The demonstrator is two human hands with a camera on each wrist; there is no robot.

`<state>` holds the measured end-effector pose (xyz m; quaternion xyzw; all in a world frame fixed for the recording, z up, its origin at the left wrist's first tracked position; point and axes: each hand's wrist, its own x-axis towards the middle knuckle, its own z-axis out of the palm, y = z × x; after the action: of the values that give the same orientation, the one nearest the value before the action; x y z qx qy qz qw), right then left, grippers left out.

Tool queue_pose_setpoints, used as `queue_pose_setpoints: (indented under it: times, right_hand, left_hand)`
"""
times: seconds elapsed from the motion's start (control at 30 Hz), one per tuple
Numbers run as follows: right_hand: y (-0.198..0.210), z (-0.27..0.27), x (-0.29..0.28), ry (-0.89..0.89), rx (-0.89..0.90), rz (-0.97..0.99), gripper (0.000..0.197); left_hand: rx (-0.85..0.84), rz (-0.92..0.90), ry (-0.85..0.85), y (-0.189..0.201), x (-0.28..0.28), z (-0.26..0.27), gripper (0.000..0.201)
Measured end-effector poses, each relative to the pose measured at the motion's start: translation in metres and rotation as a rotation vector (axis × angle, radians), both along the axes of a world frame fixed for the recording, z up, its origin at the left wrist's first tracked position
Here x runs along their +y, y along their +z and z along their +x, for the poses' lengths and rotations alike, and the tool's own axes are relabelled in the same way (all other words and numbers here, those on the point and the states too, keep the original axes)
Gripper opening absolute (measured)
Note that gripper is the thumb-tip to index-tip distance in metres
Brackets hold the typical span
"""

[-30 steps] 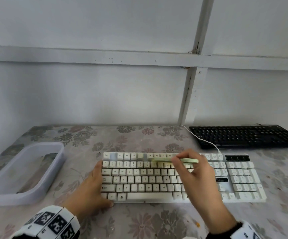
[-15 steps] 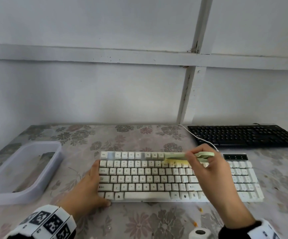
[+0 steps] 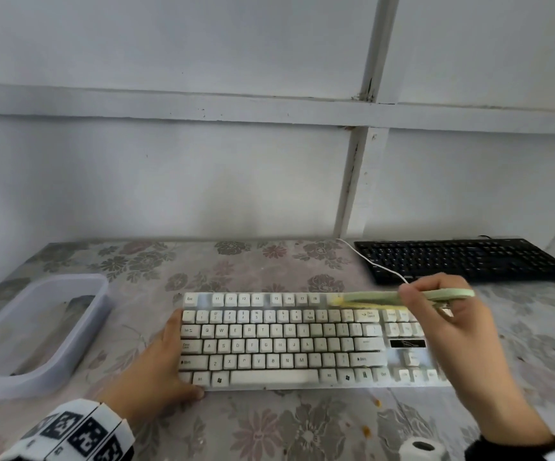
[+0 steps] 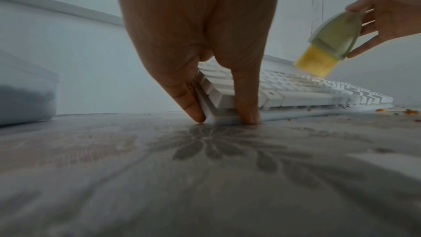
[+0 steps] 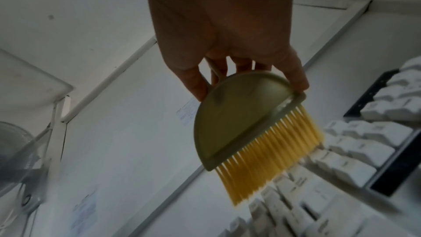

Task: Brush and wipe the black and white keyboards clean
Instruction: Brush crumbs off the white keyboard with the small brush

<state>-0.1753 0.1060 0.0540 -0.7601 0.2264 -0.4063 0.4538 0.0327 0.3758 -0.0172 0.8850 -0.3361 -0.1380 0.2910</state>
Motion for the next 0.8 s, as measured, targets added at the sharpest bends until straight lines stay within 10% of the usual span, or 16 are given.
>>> queue_pose_setpoints:
  times: [0.8]
  right_hand:
    - [0.004, -0.030, -0.044, -0.293, 0.232, -0.205, 0.012]
  left_hand:
    - [-0.008, -0.035, -0.009, -0.001, -0.001, -0.001, 0.108]
